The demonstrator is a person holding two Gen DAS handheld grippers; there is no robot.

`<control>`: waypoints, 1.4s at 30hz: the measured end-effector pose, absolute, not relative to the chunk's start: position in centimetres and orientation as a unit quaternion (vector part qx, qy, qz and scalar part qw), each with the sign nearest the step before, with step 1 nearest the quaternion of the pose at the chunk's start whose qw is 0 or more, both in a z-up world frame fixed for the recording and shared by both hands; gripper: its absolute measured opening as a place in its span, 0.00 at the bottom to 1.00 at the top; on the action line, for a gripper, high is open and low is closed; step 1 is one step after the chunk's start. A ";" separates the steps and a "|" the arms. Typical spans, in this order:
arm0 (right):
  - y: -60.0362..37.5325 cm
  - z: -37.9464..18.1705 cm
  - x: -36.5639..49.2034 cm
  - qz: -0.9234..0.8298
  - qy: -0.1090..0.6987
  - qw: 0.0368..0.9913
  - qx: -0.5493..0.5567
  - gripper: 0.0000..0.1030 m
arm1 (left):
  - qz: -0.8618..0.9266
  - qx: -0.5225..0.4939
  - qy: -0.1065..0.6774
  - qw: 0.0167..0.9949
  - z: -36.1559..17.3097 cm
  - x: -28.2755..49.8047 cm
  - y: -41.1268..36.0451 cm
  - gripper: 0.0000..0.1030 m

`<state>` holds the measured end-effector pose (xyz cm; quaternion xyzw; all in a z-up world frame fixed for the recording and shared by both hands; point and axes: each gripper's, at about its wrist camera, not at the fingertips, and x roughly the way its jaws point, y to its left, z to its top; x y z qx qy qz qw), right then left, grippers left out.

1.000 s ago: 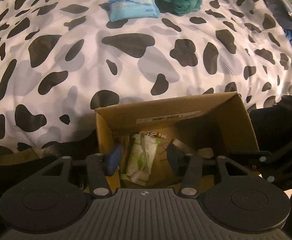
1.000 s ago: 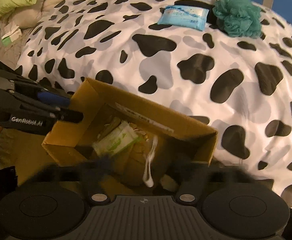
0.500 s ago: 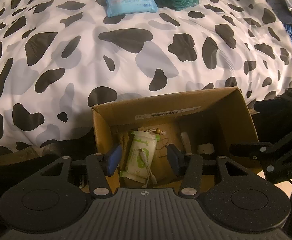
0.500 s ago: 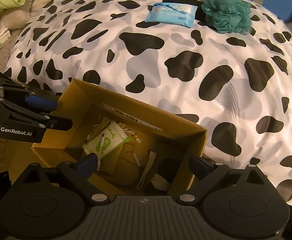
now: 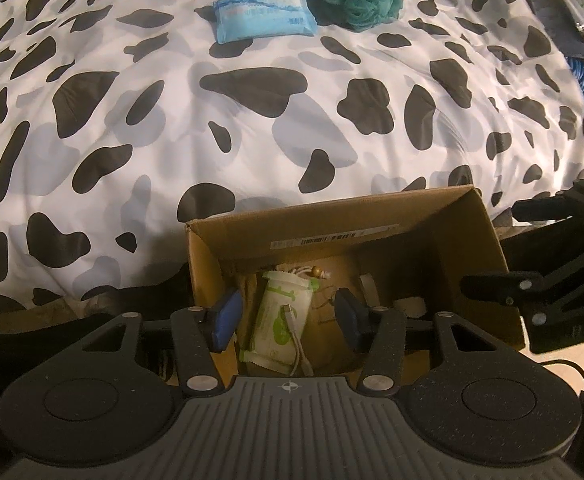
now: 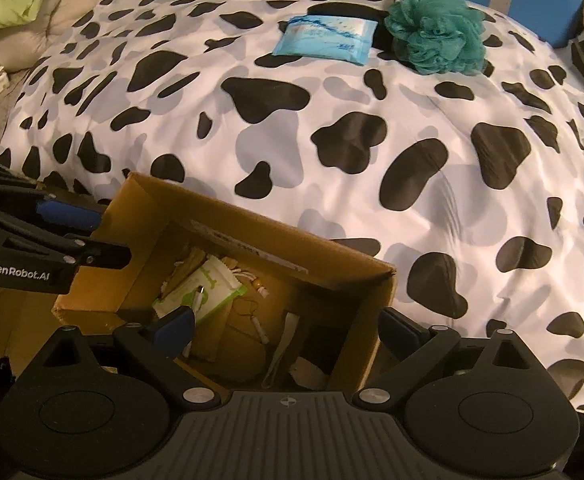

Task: Organize soft objects
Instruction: 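Move both tools from the box back toward the bed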

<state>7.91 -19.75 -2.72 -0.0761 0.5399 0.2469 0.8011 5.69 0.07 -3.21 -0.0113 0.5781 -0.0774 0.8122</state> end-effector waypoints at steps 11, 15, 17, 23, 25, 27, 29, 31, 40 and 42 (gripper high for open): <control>-20.5 -2.1 8.5 0.218 0.521 0.823 -0.063 0.97 | -0.080 -0.017 0.558 0.826 -2.5 5.8 0.1 0.49; -20.8 -1.8 8.7 0.206 0.513 0.831 -0.063 0.98 | -0.082 -0.015 0.547 0.833 -2.1 5.9 -0.1 0.49; -20.9 -1.7 8.7 0.201 0.509 0.834 -0.064 1.00 | -0.081 -0.014 0.543 0.836 -1.9 5.9 -0.1 0.49; -21.4 -1.3 9.0 0.192 0.501 0.842 -0.058 1.00 | -0.079 -0.015 0.529 0.845 -1.4 5.9 -0.1 0.49; -21.6 -1.1 9.0 0.187 0.497 0.846 -0.057 1.00 | -0.076 -0.008 0.522 0.849 -1.2 5.9 -0.2 0.49; -21.8 -1.0 9.1 0.186 0.493 0.848 -0.053 1.00 | -0.072 -0.003 0.514 0.855 -1.0 5.7 -0.3 0.49; -22.1 -0.7 9.0 0.188 0.488 0.851 -0.046 1.00 | -0.069 -0.004 0.507 0.859 -0.8 5.6 -0.2 0.49; -22.2 -0.4 9.0 0.191 0.481 0.855 -0.039 1.00 | -0.064 -0.005 0.505 0.861 -0.8 5.7 -0.1 0.49; -23.1 0.5 9.5 0.178 0.461 0.869 -0.022 1.00 | -0.025 0.041 0.472 0.880 -0.2 5.9 -0.7 0.49; -23.3 0.7 9.5 0.172 0.454 0.874 -0.020 1.00 | -0.025 0.042 0.470 0.881 -0.2 6.0 -0.7 0.54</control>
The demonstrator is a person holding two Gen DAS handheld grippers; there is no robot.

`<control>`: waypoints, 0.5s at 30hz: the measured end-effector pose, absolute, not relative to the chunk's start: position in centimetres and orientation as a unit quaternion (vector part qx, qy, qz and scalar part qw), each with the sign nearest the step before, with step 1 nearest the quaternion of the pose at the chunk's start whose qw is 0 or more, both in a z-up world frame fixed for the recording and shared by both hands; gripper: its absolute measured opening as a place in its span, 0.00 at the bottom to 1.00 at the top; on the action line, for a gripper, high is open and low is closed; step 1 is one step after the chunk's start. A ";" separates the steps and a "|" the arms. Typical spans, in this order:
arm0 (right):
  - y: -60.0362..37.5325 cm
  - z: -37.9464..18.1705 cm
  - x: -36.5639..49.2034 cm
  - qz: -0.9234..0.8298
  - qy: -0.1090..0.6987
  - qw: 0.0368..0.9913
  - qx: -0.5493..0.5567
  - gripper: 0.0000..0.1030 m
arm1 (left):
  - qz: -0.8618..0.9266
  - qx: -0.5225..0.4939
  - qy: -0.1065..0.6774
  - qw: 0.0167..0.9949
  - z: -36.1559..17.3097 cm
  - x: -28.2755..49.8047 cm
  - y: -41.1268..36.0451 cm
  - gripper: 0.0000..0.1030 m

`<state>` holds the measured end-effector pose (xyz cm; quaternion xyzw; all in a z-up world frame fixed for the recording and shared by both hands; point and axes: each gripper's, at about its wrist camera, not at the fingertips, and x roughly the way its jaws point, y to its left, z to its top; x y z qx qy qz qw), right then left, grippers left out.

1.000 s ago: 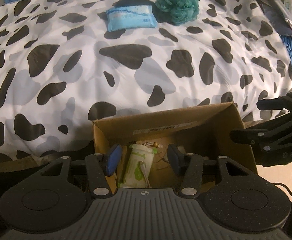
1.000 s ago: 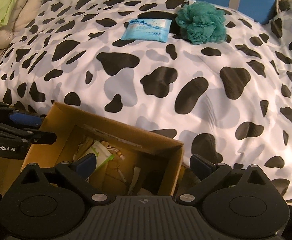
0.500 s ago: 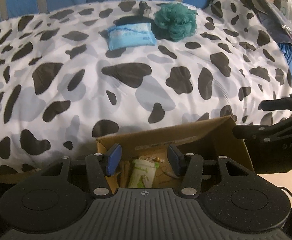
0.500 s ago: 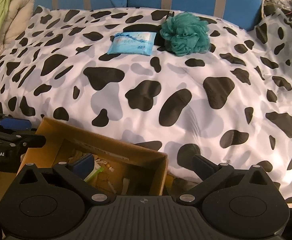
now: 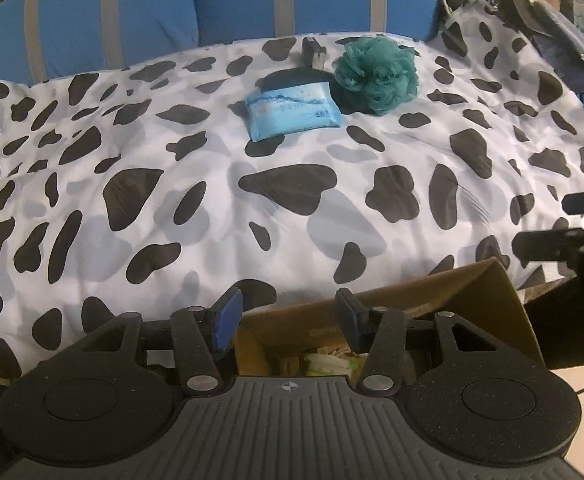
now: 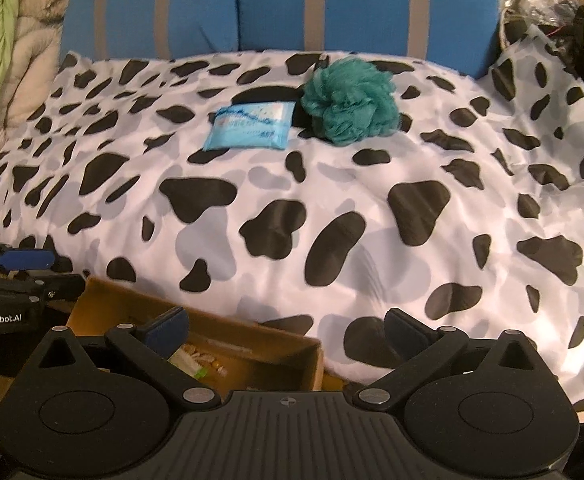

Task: Organize soft objects
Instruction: 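Move both tools from the box back toward the bed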

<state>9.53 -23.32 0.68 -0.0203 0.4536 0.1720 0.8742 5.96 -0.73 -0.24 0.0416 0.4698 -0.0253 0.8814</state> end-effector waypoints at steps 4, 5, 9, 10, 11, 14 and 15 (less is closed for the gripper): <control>-23.5 1.0 9.8 0.163 0.438 0.884 -0.025 1.00 | -0.022 0.031 0.454 0.890 -0.1 6.1 -0.6 0.71; -23.5 1.0 9.9 0.160 0.434 0.886 -0.026 1.00 | -0.023 0.030 0.450 0.892 0.0 6.1 -0.6 0.72; -23.7 1.2 10.5 0.153 0.423 0.893 -0.026 1.00 | -0.031 0.032 0.445 0.895 0.1 6.6 -0.8 0.72; -23.8 1.3 10.6 0.153 0.419 0.895 -0.026 1.00 | -0.032 0.035 0.443 0.895 0.1 6.8 -0.9 0.72; -23.8 1.3 10.8 0.154 0.416 0.896 -0.028 1.00 | -0.032 0.038 0.442 0.896 0.2 6.8 -0.9 0.72; -23.8 1.5 11.4 0.155 0.406 0.900 -0.037 1.00 | -0.031 0.044 0.434 0.899 0.3 7.2 -0.9 0.72; -23.9 1.5 11.7 0.153 0.404 0.901 -0.039 1.00 | -0.030 0.045 0.433 0.900 0.3 7.3 -0.8 0.72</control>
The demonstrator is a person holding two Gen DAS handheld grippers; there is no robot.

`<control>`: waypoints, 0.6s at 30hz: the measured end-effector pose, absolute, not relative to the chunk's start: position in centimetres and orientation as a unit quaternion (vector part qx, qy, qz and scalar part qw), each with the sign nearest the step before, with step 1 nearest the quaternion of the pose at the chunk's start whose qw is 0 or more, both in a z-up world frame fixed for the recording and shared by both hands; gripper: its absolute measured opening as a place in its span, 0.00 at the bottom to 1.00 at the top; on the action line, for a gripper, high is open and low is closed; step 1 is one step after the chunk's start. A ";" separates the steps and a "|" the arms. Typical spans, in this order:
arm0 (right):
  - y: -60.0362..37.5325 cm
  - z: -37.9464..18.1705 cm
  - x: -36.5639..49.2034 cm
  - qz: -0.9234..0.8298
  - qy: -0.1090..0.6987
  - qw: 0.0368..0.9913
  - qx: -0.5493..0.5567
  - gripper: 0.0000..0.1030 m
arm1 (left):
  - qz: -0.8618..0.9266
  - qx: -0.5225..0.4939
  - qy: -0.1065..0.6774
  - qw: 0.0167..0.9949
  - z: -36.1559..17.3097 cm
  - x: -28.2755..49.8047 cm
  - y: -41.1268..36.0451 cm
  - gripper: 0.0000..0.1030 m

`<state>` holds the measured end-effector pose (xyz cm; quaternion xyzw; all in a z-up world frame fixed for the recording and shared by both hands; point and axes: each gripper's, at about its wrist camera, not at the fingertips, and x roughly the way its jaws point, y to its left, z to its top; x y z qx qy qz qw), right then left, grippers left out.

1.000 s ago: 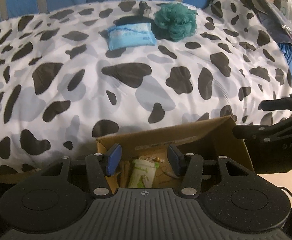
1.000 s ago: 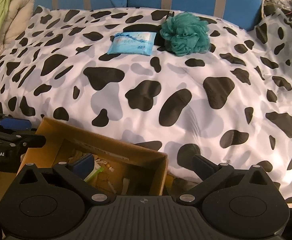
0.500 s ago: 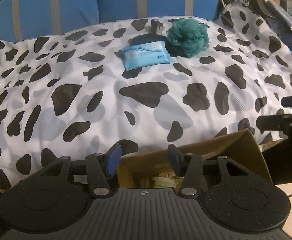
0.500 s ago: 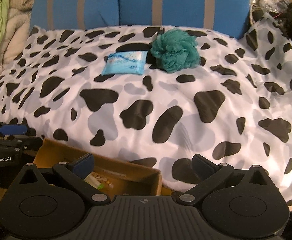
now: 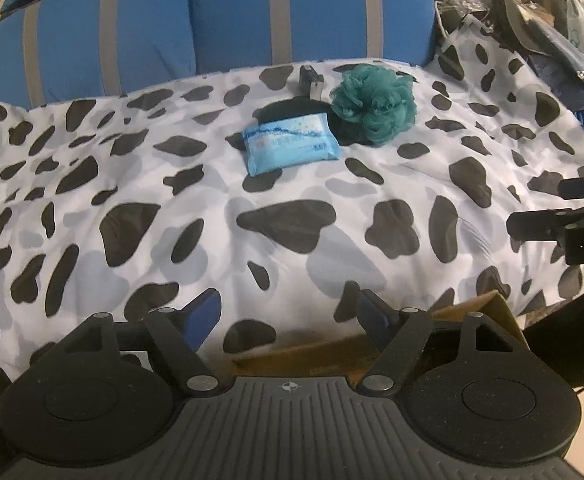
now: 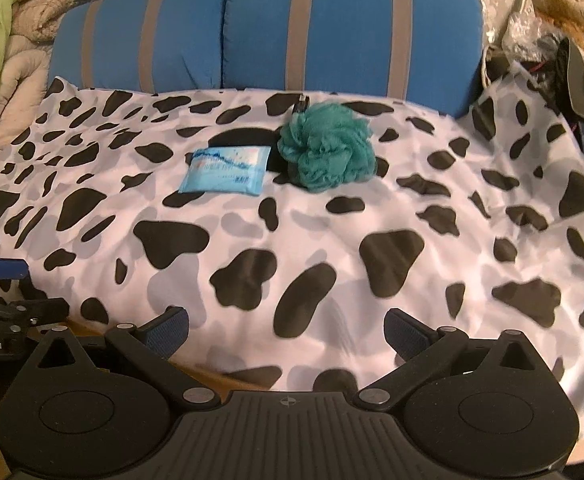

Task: Organize soft objects
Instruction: 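Move both tools from the box back toward the bed, then approach and grasp the blue wet-wipes pack with the left tool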

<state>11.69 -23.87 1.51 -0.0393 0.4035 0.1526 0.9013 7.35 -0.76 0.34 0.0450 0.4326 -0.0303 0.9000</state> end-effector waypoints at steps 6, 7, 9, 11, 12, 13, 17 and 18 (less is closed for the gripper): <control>-24.0 1.5 12.9 0.154 0.397 0.904 -0.047 1.00 | -0.045 0.037 0.433 0.900 0.5 8.5 -0.2 0.72; -24.0 1.5 13.1 0.155 0.394 0.905 -0.050 1.00 | -0.046 0.037 0.429 0.901 0.6 8.7 -0.1 0.72; -24.0 1.5 13.5 0.155 0.387 0.907 -0.055 1.00 | -0.045 0.042 0.420 0.905 0.7 9.0 0.1 0.72; -24.0 1.6 13.9 0.155 0.378 0.911 -0.059 1.00 | -0.046 0.052 0.415 0.907 0.7 9.4 0.1 0.72; -24.1 1.7 14.0 0.156 0.373 0.913 -0.061 1.00 | -0.047 0.058 0.414 0.907 0.7 9.7 0.2 0.72; -24.1 1.7 14.2 0.158 0.368 0.914 -0.062 1.00 | -0.047 0.062 0.414 0.907 0.8 10.0 0.4 0.72; -24.1 1.8 15.0 0.163 0.357 0.917 -0.073 1.00 | -0.061 0.066 0.413 0.906 1.0 11.3 1.0 0.72; -24.1 1.8 15.2 0.165 0.355 0.917 -0.076 1.00 | -0.069 0.067 0.413 0.906 1.0 11.6 1.1 0.72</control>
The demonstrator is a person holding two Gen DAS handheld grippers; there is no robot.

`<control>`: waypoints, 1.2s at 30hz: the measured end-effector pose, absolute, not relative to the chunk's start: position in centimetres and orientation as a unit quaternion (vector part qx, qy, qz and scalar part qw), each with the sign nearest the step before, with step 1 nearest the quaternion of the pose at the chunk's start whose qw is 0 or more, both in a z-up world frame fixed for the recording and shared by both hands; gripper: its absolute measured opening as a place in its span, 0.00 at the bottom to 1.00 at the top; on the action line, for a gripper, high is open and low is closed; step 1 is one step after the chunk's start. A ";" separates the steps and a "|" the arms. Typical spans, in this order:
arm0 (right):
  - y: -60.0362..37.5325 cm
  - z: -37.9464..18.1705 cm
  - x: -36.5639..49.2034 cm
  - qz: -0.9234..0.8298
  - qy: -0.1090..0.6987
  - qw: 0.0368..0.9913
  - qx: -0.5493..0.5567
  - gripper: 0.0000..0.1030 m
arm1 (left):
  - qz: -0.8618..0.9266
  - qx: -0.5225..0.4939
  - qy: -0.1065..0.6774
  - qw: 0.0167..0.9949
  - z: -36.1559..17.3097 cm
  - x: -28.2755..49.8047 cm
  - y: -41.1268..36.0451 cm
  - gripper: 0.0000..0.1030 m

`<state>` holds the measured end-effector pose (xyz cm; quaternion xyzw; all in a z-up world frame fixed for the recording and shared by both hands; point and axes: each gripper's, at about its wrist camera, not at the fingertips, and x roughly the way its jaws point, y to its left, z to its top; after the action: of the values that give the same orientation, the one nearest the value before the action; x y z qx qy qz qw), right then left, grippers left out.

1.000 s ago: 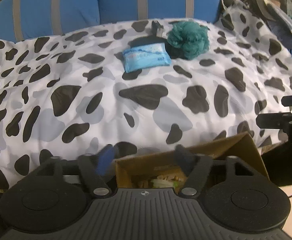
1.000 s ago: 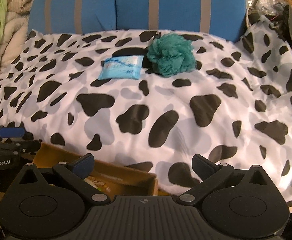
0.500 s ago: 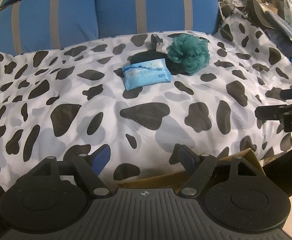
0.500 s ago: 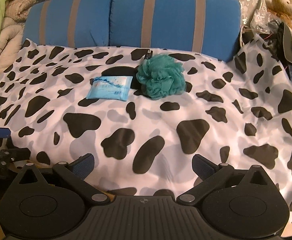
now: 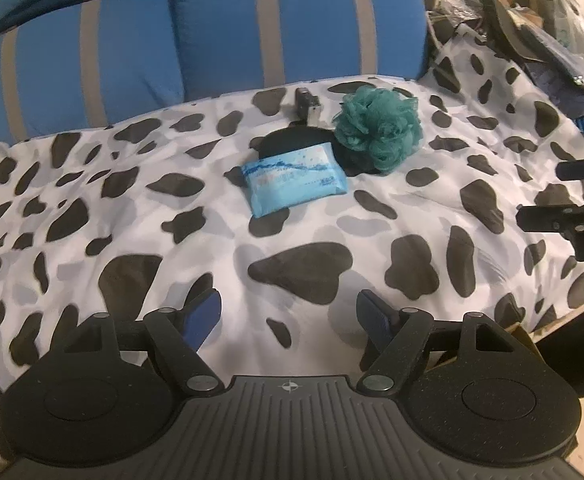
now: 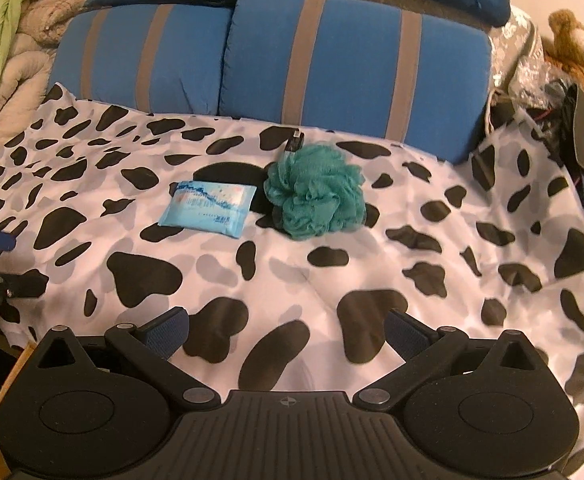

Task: Organize soft objects
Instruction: 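Approach and grasp the blue wet-wipes pack with the left tool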

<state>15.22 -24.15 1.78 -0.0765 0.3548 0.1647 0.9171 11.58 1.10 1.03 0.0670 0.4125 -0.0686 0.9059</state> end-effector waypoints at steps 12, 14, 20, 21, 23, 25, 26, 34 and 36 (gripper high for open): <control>-23.8 1.6 17.7 0.167 0.344 0.918 -0.102 1.00 | -0.109 0.096 0.397 0.906 0.1 15.3 1.0 0.72; -24.0 1.6 18.2 0.165 0.345 0.919 -0.097 1.00 | -0.111 0.093 0.403 0.904 -0.3 16.0 1.1 0.72; -24.4 1.6 19.8 0.161 0.346 0.920 -0.091 1.00 | -0.115 0.096 0.406 0.901 -1.1 17.8 1.1 0.72; -24.5 1.6 20.1 0.160 0.347 0.920 -0.091 1.00 | -0.117 0.096 0.406 0.901 -1.2 18.0 1.2 0.72; -24.6 1.4 20.8 0.157 0.351 0.919 -0.090 1.00 | -0.124 0.092 0.406 0.901 -1.4 18.6 1.2 0.72; -24.8 1.3 21.5 0.155 0.354 0.918 -0.088 1.00 | -0.128 0.089 0.405 0.901 -1.5 19.3 1.3 0.72; -24.8 1.3 21.8 0.154 0.356 0.918 -0.087 1.00 | -0.129 0.089 0.406 0.901 -1.6 19.6 1.2 0.72; -25.3 0.8 24.1 0.146 0.364 0.916 -0.085 1.00 | -0.134 0.034 0.425 0.895 -2.9 23.6 2.4 0.72; -25.4 0.7 24.6 0.146 0.367 0.915 -0.082 1.00 | -0.135 0.016 0.433 0.891 -3.3 24.5 2.7 0.72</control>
<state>24.58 -25.38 0.65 -0.0817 0.3672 0.1461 0.9149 24.52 2.68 -3.26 0.0160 0.4330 -0.1347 0.8911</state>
